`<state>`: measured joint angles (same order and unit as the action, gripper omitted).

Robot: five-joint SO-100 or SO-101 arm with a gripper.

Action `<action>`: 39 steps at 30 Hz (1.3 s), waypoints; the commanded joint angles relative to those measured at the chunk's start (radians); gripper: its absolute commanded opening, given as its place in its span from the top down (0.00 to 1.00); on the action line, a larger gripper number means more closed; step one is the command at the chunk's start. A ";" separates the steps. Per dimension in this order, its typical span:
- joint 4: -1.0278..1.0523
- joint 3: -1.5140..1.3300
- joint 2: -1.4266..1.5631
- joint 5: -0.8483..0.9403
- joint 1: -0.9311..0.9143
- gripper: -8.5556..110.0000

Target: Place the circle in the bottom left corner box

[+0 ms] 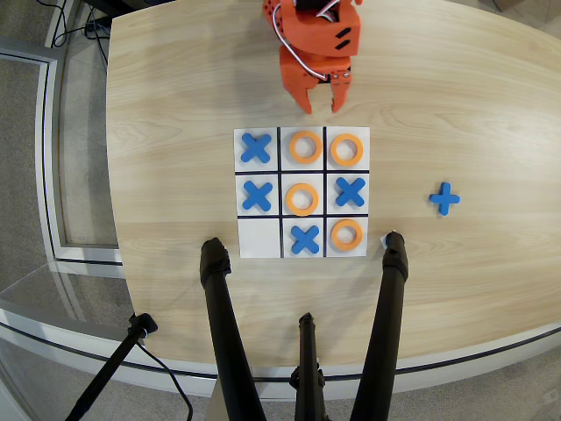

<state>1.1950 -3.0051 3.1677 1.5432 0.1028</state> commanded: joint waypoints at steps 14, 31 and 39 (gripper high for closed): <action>0.110 -0.198 0.190 0.037 -0.437 0.93; 0.103 -0.198 0.227 0.035 -1.795 0.93; 0.104 -0.198 0.225 0.035 -1.758 0.93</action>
<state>1.2947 -3.1477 3.3763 1.5831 -1.6521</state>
